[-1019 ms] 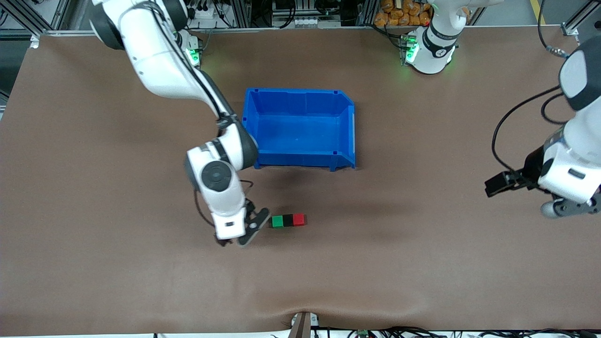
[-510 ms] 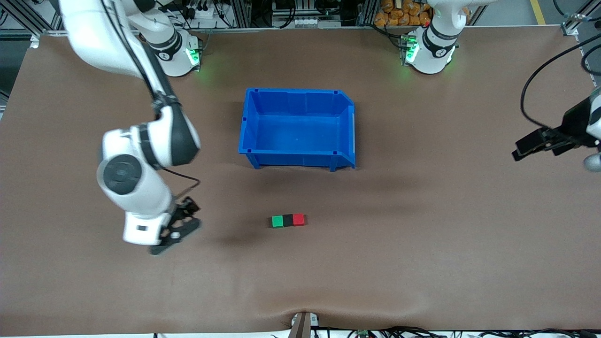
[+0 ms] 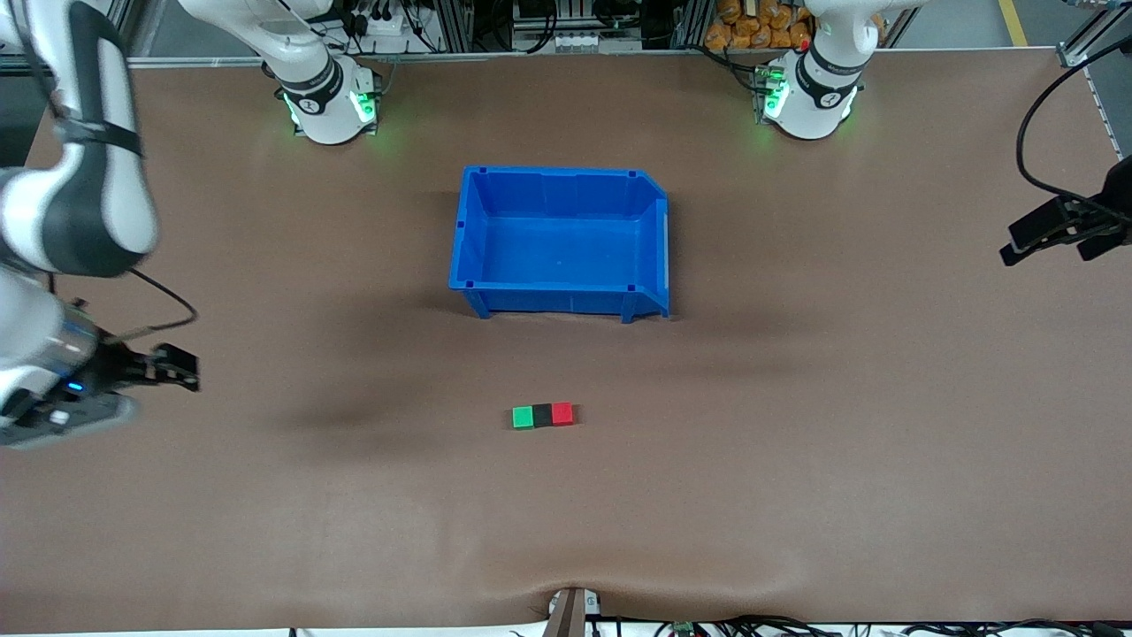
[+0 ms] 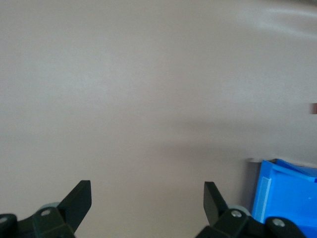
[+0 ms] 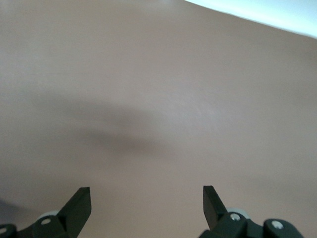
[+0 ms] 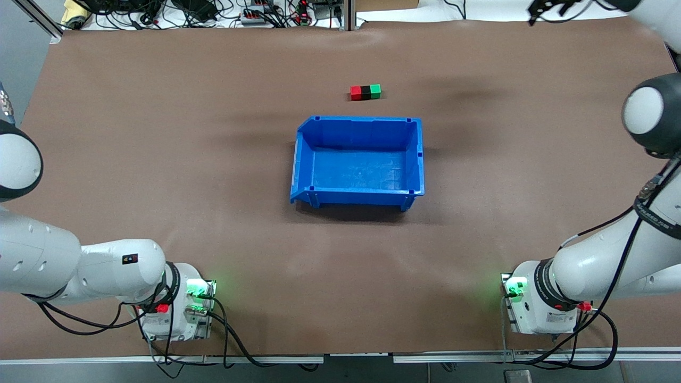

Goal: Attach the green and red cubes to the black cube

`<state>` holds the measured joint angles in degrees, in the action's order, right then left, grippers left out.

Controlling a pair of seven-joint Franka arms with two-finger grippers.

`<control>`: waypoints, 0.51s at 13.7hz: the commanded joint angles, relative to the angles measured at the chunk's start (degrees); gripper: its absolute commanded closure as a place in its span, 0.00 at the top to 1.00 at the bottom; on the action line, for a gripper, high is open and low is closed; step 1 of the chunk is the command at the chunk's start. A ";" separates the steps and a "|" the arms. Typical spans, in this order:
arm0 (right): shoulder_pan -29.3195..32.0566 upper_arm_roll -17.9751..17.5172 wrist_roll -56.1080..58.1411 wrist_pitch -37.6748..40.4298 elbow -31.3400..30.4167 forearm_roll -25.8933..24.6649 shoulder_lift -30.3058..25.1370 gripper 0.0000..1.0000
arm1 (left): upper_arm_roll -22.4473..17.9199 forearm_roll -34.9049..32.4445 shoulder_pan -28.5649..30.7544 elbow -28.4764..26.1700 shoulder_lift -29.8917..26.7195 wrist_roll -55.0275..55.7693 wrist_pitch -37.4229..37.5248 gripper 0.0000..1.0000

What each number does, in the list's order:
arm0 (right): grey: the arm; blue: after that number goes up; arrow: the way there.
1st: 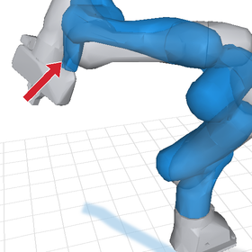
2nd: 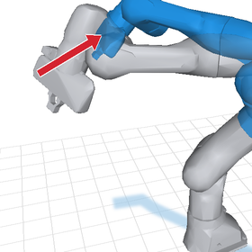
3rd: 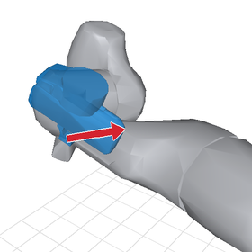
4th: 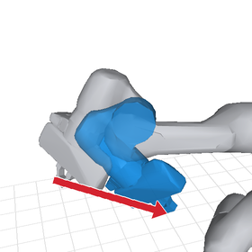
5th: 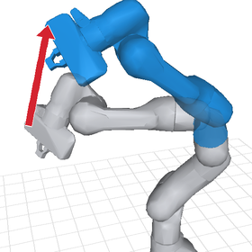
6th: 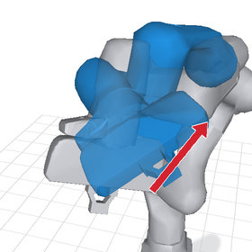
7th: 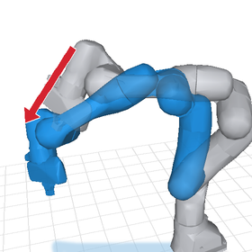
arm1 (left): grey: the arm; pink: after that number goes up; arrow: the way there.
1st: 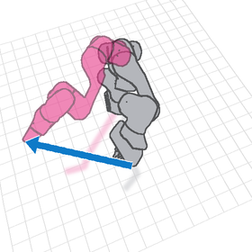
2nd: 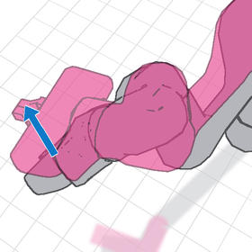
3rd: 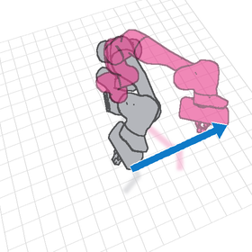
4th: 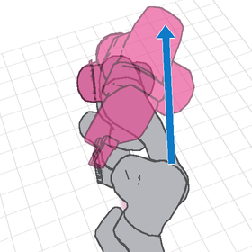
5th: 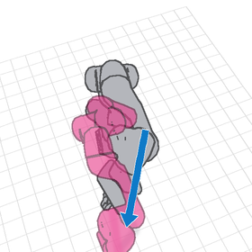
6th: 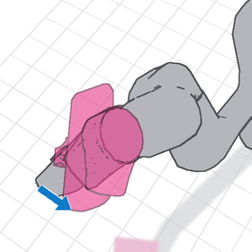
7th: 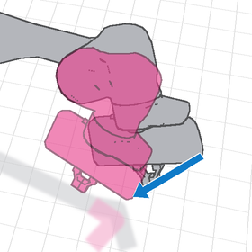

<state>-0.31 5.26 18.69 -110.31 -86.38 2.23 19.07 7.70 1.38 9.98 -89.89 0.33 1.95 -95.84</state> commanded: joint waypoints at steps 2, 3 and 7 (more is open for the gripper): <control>2.78 -1.30 -8.19 6.39 -4.15 1.55 -6.92 1.00 | 0.21 0.55 0.30 0.76 0.02 -1.43 0.56 1.00; 2.78 -1.30 -11.45 9.29 -4.15 1.55 -7.90 1.00 | 0.39 0.12 -0.13 1.11 0.28 -1.16 0.56 1.00; 4.53 -1.21 -12.98 14.76 -5.81 1.03 -12.37 1.00 | 0.56 0.02 -0.14 1.29 0.46 -1.42 0.56 1.00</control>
<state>2.34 4.72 6.84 -96.27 -88.45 3.28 10.60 8.16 1.38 9.76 -89.78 0.44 1.19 -95.85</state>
